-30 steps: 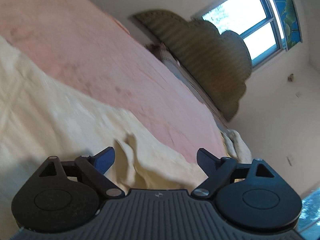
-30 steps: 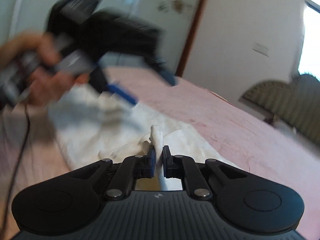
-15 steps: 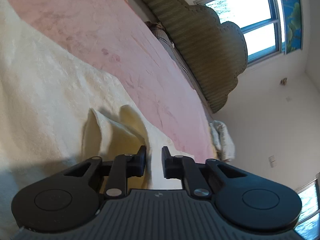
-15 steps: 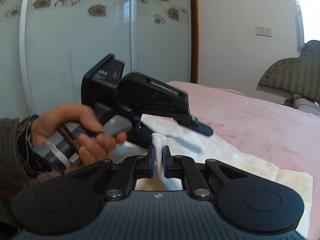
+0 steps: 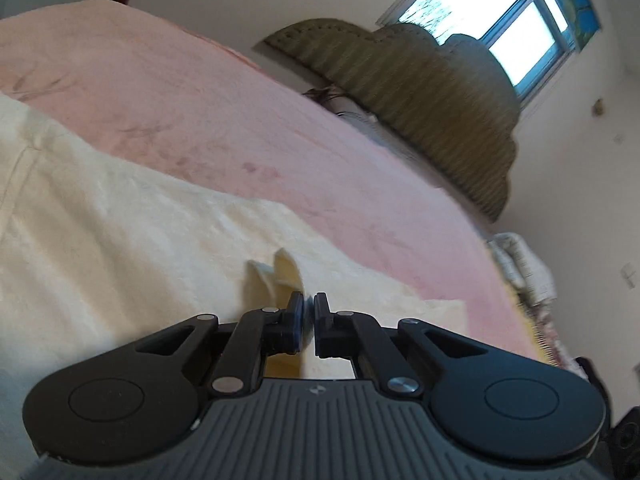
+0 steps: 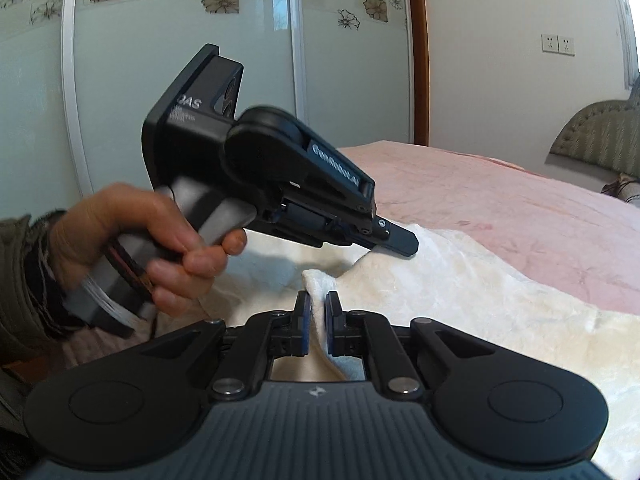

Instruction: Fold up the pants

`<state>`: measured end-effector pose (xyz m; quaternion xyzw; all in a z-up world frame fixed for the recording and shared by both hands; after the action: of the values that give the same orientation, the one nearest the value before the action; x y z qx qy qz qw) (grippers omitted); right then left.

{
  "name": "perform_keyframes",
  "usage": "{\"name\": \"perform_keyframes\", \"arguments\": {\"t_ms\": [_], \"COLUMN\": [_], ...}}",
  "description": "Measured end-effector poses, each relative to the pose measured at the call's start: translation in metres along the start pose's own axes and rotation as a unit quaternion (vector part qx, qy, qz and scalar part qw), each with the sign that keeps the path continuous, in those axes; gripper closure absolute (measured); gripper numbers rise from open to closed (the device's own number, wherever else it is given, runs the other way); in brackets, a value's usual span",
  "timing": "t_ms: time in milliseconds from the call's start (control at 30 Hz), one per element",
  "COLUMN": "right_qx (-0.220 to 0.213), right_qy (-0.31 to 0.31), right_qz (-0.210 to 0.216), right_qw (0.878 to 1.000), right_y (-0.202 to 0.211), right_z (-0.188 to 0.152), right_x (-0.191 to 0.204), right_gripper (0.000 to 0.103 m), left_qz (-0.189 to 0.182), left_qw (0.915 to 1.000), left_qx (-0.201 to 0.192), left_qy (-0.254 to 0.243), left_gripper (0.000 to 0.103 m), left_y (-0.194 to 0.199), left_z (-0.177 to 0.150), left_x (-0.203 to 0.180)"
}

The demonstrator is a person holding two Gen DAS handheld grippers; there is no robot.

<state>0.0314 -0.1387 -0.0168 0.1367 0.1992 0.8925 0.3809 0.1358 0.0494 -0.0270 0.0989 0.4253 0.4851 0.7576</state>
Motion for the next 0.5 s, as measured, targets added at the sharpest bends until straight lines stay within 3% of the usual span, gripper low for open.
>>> {"name": "perform_keyframes", "arguments": {"t_ms": [67, 167, 233, 267, 333, 400, 467, 500], "right_qx": [0.007, 0.020, 0.028, 0.030, 0.035, 0.038, 0.038, 0.040], "right_qy": [-0.006, -0.029, -0.022, -0.021, -0.031, -0.043, -0.042, -0.038], "right_qz": [0.003, 0.012, 0.011, 0.011, 0.014, 0.017, 0.015, 0.014], "right_qw": [1.000, 0.999, 0.999, 0.999, 0.999, 0.998, 0.998, 0.998], "right_y": [-0.008, -0.020, -0.023, -0.022, -0.023, -0.024, -0.024, -0.024], "right_z": [-0.003, -0.010, -0.012, -0.012, -0.013, -0.014, -0.014, -0.014], "right_x": [-0.002, -0.008, -0.007, -0.007, -0.009, -0.010, -0.009, -0.008], "right_gripper": [0.095, 0.096, 0.095, 0.095, 0.095, 0.095, 0.095, 0.095], "left_qz": [0.005, 0.035, 0.049, 0.038, -0.012, -0.067, -0.071, -0.041], "left_qw": [0.9998, 0.9993, 0.9983, 0.9982, 0.9982, 0.9966, 0.9964, 0.9974], "left_qx": [0.013, -0.011, -0.033, -0.044, -0.047, -0.023, 0.005, 0.025], "left_qy": [0.015, 0.011, -0.005, -0.016, -0.035, -0.041, -0.046, -0.054], "left_gripper": [0.093, 0.092, 0.077, 0.071, 0.040, 0.030, 0.031, 0.038], "left_y": [-0.004, 0.006, 0.015, 0.020, 0.021, 0.009, -0.014, -0.028], "left_z": [-0.002, 0.002, 0.010, 0.015, 0.022, 0.021, 0.015, 0.009], "left_x": [0.006, 0.006, -0.003, -0.012, -0.031, -0.046, -0.052, -0.051]}}
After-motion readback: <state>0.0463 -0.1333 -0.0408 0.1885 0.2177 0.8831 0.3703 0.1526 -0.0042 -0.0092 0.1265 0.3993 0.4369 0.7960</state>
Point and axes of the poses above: each gripper's, at about its wrist camera, not at the fingertips, and y roughly against the way its jaws point, x to its left, z to its top, the point moved 3 cm from there along -y, roughly the way its jaws point, and after that the axes turned 2 degrees about z, right-handed, at the moved point
